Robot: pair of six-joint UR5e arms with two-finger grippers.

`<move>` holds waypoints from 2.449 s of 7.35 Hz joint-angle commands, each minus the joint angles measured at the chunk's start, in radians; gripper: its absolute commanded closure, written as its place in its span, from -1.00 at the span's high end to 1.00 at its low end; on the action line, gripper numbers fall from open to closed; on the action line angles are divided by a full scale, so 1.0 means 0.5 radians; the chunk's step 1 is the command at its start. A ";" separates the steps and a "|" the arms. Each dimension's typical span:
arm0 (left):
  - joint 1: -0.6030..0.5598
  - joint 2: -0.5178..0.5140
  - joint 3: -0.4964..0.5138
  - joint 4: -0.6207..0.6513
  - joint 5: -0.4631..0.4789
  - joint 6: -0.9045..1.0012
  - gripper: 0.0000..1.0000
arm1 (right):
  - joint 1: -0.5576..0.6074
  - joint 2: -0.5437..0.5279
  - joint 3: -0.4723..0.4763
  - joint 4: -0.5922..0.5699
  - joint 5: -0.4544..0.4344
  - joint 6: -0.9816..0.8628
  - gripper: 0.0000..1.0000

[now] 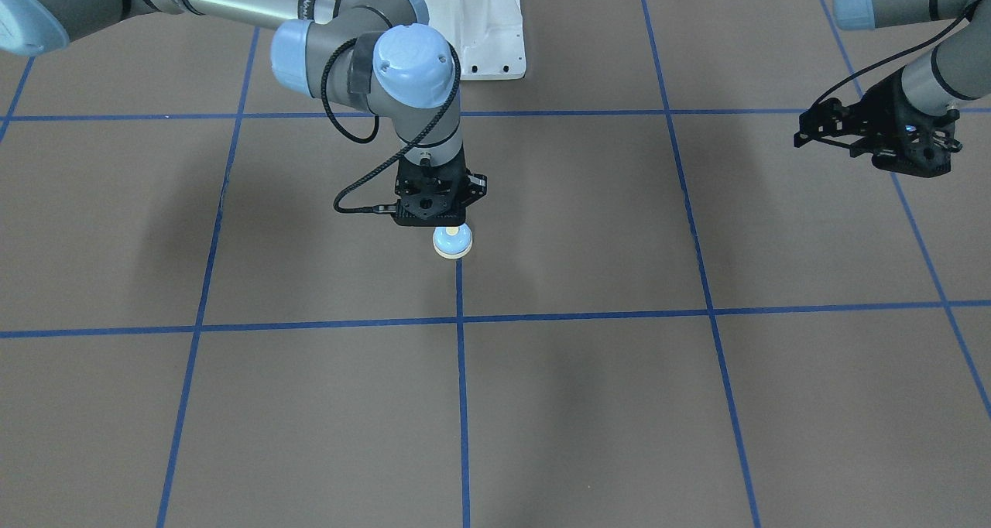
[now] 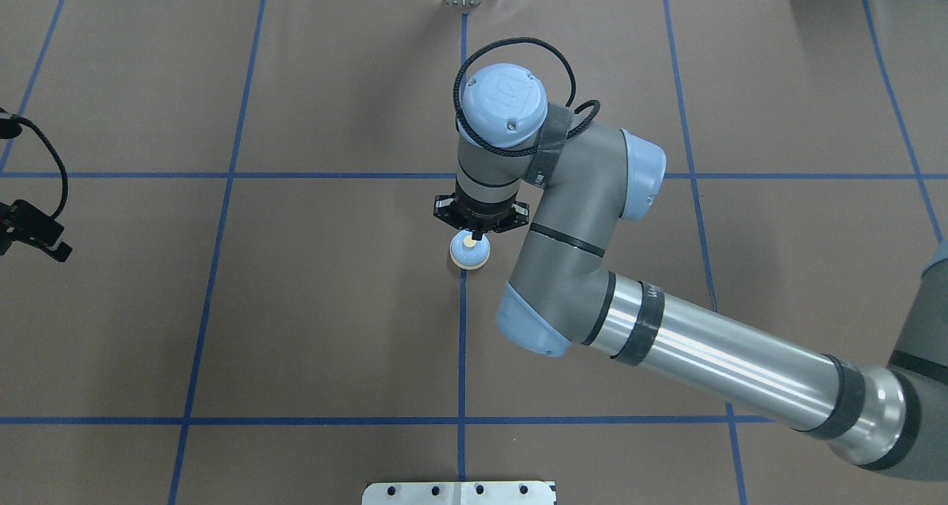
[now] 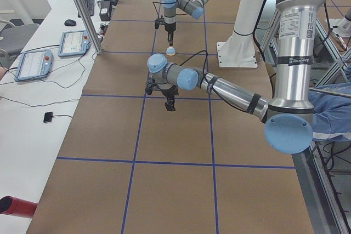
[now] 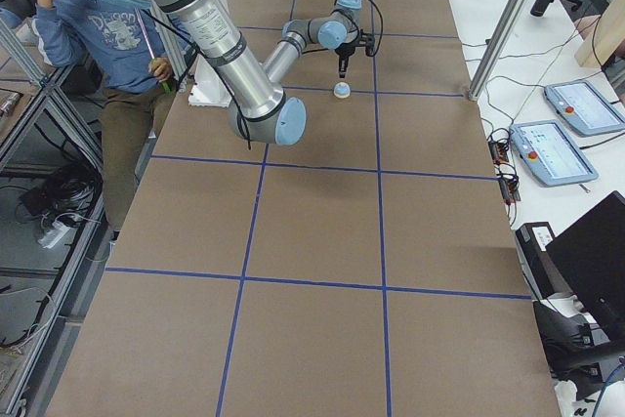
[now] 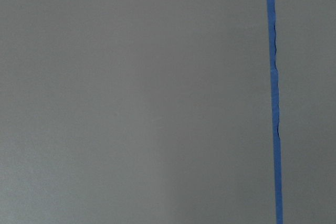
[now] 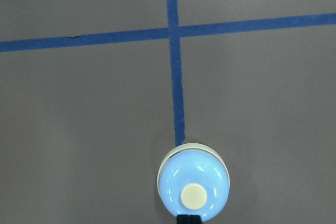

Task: Place and press bell with both arms

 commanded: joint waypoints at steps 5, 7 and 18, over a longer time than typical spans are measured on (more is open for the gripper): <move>-0.223 0.075 -0.031 -0.012 0.010 0.189 0.98 | 0.790 -1.256 0.917 -0.005 0.361 -0.968 -0.02; -0.492 0.191 -0.007 -0.012 0.013 0.578 0.98 | 1.100 -1.587 0.985 0.007 0.477 -1.395 1.00; -1.110 0.425 0.199 -0.055 0.163 1.362 0.99 | 1.912 -2.111 0.856 0.010 0.659 -2.471 1.00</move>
